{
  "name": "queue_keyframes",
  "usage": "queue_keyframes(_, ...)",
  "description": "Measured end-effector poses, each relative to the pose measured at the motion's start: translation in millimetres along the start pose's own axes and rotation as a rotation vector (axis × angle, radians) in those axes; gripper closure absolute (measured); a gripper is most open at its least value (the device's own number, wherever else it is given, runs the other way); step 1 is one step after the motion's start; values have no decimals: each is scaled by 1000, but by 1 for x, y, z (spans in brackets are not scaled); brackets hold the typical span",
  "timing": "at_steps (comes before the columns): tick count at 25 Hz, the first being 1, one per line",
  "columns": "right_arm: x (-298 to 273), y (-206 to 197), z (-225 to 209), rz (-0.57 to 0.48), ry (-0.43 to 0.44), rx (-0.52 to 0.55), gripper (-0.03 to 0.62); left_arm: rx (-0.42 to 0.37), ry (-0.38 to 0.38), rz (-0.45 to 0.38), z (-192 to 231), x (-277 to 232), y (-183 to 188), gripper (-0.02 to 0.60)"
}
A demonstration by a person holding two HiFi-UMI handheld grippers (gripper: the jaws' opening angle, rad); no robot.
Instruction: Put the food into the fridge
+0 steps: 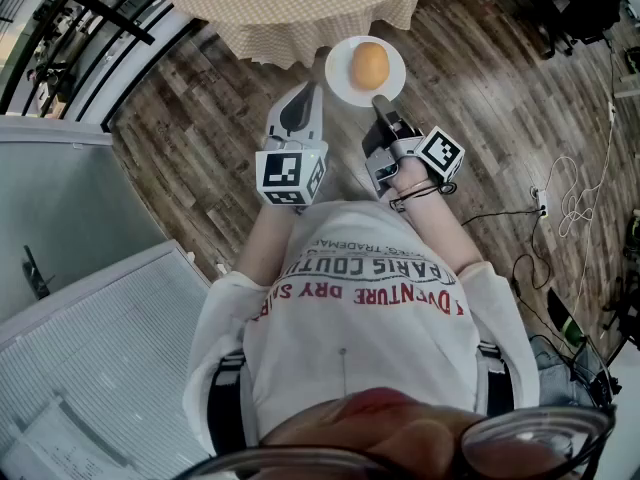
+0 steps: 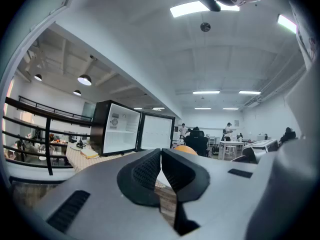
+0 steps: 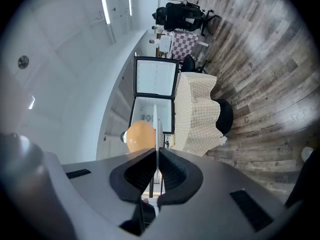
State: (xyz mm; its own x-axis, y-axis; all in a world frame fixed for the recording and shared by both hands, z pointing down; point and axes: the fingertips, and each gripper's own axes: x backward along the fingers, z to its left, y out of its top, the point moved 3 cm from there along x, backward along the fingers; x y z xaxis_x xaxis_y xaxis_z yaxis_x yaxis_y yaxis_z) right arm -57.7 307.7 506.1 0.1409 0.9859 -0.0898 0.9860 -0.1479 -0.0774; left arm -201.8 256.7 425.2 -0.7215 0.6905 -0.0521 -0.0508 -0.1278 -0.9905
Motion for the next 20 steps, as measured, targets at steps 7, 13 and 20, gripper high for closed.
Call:
queue_keyframes(7,0,1,-4,-7,-10,-14,559,-1,-25,11,0,-6,-3,554)
queue_keyframes(13,-1,-1,-2,0,9,-32,559,5,-27,21,1,-5,-7,554)
queue_keyframes(20,-1,1,-11,-11,3,-75,559,26,-12,45,6,-2,-19,554)
